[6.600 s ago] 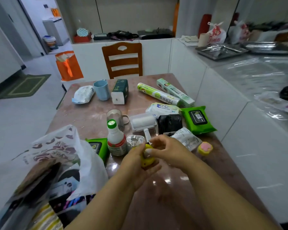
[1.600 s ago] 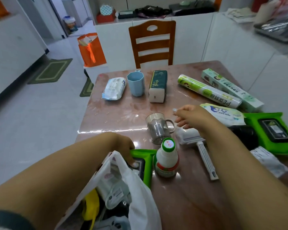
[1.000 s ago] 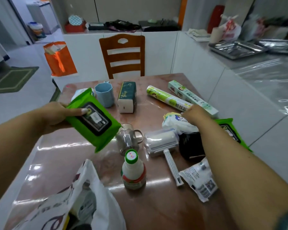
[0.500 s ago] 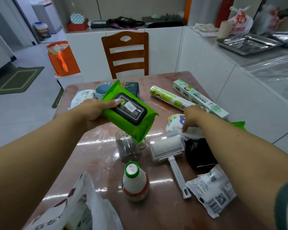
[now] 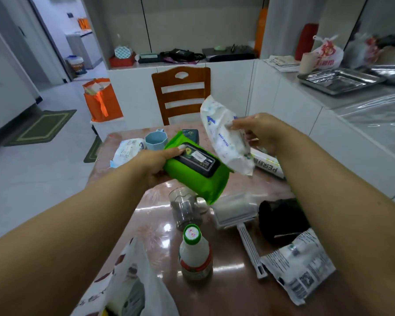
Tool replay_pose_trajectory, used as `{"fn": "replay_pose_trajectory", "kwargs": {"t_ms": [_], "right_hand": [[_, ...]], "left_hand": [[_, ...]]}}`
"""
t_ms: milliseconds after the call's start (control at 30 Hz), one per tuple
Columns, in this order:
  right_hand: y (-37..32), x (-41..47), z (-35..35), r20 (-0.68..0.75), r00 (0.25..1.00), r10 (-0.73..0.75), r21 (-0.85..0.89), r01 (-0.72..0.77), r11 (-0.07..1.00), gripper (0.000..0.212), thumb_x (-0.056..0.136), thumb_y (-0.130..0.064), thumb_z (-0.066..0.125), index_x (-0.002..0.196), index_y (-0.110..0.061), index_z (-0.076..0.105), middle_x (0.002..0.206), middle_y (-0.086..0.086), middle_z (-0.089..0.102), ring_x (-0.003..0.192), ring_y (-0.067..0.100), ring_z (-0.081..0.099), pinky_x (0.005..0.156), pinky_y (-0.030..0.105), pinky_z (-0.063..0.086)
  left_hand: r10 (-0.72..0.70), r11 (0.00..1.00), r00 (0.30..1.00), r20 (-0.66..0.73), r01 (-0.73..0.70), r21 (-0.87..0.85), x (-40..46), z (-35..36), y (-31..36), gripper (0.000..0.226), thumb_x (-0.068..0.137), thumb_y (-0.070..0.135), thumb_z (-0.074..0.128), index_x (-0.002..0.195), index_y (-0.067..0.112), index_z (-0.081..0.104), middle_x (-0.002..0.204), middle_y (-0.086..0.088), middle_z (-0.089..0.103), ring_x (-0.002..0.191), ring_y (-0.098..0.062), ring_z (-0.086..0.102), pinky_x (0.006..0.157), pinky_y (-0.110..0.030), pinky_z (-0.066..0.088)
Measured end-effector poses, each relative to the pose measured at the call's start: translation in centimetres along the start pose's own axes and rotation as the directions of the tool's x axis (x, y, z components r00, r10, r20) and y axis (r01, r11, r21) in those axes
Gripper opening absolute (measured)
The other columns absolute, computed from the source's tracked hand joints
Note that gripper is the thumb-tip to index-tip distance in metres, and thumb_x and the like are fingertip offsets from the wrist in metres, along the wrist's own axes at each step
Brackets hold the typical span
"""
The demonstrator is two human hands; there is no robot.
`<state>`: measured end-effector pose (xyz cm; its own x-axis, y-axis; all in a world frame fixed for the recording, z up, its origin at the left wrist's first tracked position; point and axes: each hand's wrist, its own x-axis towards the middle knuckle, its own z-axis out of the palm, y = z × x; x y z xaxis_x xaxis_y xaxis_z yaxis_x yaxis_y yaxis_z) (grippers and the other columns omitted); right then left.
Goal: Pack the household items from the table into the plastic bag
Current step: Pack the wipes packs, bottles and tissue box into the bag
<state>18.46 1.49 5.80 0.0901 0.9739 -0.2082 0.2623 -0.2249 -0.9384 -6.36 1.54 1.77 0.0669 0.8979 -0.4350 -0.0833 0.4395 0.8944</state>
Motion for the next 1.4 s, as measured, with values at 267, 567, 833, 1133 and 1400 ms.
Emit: {"fn": "replay_pose_trajectory", "kwargs": {"t_ms": [267,567,833,1133,1400], "right_hand": [[1.8,-5.7,3.4,0.407,0.891,0.203,0.401,-0.373,0.836,0.036,0.08,-0.043,0.065,0.096,-0.011,0.074,0.081,0.005,0.075,0.07,0.017,0.07,0.071,0.027,0.057],[2.3,-15.6,6.7,0.508,0.842,-0.18,0.785,-0.367,0.499,0.035,0.048,-0.018,0.088,0.076,-0.001,0.078,0.075,0.013,0.075,0.063,0.023,0.073,0.051,0.03,0.058],[3.1,-22.9,11.3,0.517,0.819,-0.249,0.803,-0.364,0.471,0.027,0.054,-0.023,0.069,0.072,-0.006,0.079,0.076,0.011,0.075,0.063,0.022,0.073,0.051,0.032,0.057],[6.7,-26.0,11.5,0.531,0.839,-0.121,0.742,-0.391,0.544,0.024,0.061,-0.021,0.074,0.079,-0.008,0.08,0.085,0.014,0.076,0.069,0.025,0.074,0.054,0.035,0.059],[8.6,-27.6,11.4,0.564,0.823,-0.07,0.714,-0.443,0.542,0.069,0.018,-0.015,0.097,0.084,-0.006,0.079,0.09,0.016,0.075,0.074,0.028,0.074,0.059,0.04,0.059]], "left_hand": [[-0.104,0.994,0.994,0.043,0.102,0.046,-5.1,0.6,-0.4,0.011,0.082,0.016,0.071,0.09,0.014,0.064,0.062,-0.005,0.073,0.051,-0.015,0.07,0.05,-0.031,0.06],[0.037,0.994,0.997,-0.075,-0.029,0.104,-13.2,-0.6,1.2,0.017,0.093,0.034,0.059,0.089,0.018,0.061,0.061,-0.002,0.069,0.055,-0.012,0.065,0.046,-0.029,0.058],[0.178,0.855,0.945,-0.273,-0.012,0.519,-24.3,-7.2,-0.2,0.067,0.091,0.065,0.033,0.099,0.004,0.06,0.089,-0.018,0.068,0.079,-0.028,0.066,0.081,-0.042,0.058],[-0.114,0.444,0.988,-0.101,0.142,0.885,-35.2,-7.7,-10.0,0.064,0.094,0.061,0.027,0.099,0.01,0.066,0.095,-0.013,0.073,0.079,-0.026,0.068,0.081,-0.036,0.054],[-0.315,0.4,0.942,-0.117,0.244,0.883,-34.5,-7.2,-14.0,0.089,0.076,0.083,0.011,0.121,0.023,0.059,0.101,-0.015,0.071,0.084,-0.027,0.068,0.09,-0.039,0.053]]}}
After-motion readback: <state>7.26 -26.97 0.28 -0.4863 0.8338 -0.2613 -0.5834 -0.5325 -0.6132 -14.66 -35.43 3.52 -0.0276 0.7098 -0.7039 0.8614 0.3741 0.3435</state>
